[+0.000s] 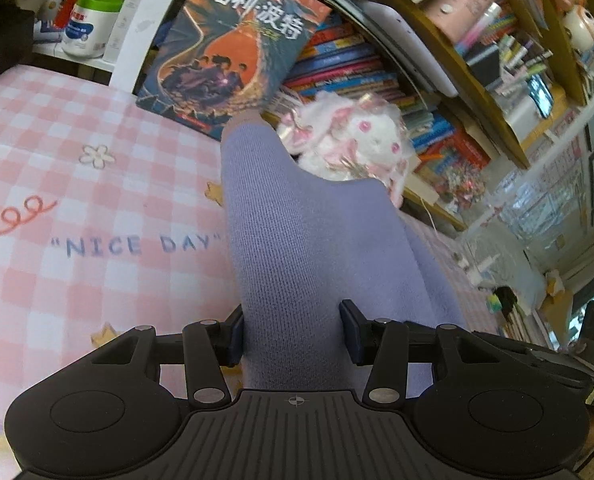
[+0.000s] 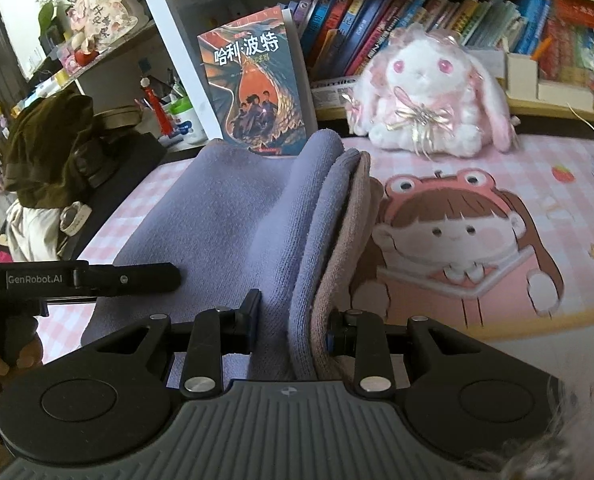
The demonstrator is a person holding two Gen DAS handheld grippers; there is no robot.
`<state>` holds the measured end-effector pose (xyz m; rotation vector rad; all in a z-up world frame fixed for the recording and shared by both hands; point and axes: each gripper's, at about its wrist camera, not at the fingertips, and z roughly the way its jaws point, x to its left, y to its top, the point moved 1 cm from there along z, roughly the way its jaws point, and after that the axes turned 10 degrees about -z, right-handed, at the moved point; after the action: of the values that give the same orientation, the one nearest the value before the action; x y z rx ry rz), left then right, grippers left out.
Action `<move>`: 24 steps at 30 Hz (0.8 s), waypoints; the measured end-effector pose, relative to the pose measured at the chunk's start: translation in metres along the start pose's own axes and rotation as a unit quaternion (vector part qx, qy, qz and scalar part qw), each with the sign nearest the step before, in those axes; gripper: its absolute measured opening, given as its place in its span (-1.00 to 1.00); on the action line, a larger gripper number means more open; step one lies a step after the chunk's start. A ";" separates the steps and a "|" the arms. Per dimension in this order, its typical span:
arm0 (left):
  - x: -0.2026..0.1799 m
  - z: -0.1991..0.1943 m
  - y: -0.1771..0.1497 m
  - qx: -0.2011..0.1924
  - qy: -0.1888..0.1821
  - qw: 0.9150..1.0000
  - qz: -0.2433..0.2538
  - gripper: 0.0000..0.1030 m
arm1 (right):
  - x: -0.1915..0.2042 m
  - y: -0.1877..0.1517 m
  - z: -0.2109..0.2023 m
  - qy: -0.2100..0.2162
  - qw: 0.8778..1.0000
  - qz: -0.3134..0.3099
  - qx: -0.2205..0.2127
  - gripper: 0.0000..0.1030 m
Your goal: Fold clothes
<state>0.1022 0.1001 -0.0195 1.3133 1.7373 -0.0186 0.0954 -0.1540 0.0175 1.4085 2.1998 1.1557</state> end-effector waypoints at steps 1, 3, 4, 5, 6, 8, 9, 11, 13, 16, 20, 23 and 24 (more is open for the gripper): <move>0.002 0.005 0.006 -0.001 0.001 1.000 0.000 -0.11 | 0.002 0.004 0.005 -0.001 1.000 -0.001 0.000 -0.48; 0.005 0.015 0.017 -0.002 0.002 1.000 0.000 -0.11 | -0.001 0.014 0.017 0.000 1.000 -0.001 0.001 -0.48; 0.006 0.020 0.023 -0.002 0.003 1.000 -0.001 -0.11 | -0.004 0.019 0.024 0.001 1.000 0.000 0.001 -0.48; 0.008 0.025 0.029 -0.003 0.004 1.000 -0.001 -0.11 | -0.007 0.024 0.031 0.001 1.000 0.000 0.001 -0.48; 0.009 0.029 0.034 -0.003 0.005 1.000 -0.001 -0.11 | -0.010 0.029 0.037 0.002 1.000 0.001 0.001 -0.48; 0.011 0.042 0.045 -0.003 0.009 1.000 -0.001 -0.11 | -0.016 0.038 0.050 0.003 1.000 0.001 0.002 -0.48; 0.011 0.047 0.050 -0.003 0.012 1.000 -0.001 -0.11 | -0.019 0.042 0.056 0.003 1.000 0.000 0.004 -0.48; 0.013 0.057 0.058 -0.004 0.015 1.000 -0.003 -0.11 | -0.027 0.049 0.070 0.003 1.000 -0.001 0.008 -0.48; 0.014 0.067 0.066 -0.006 0.019 1.000 -0.006 -0.11 | -0.033 0.056 0.082 0.004 1.000 0.001 0.011 -0.48; 0.017 0.078 0.075 -0.010 0.023 1.000 -0.006 -0.11 | -0.039 0.065 0.098 0.006 1.000 0.002 0.012 -0.47; 0.020 0.087 0.080 -0.015 0.027 1.000 -0.004 -0.11 | -0.046 0.072 0.113 0.009 1.000 0.002 0.009 -0.47; 0.023 0.093 0.081 -0.012 0.031 0.999 -0.005 -0.10 | -0.050 0.073 0.120 0.011 1.000 0.006 0.009 -0.47; 0.025 0.095 0.082 -0.009 0.033 0.999 -0.008 -0.10 | -0.051 0.073 0.122 0.012 1.000 0.005 0.010 -0.46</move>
<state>0.2259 0.1055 -0.0505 1.3000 1.7982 0.0320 0.2403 -0.1257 -0.0147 1.4233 2.2296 1.1636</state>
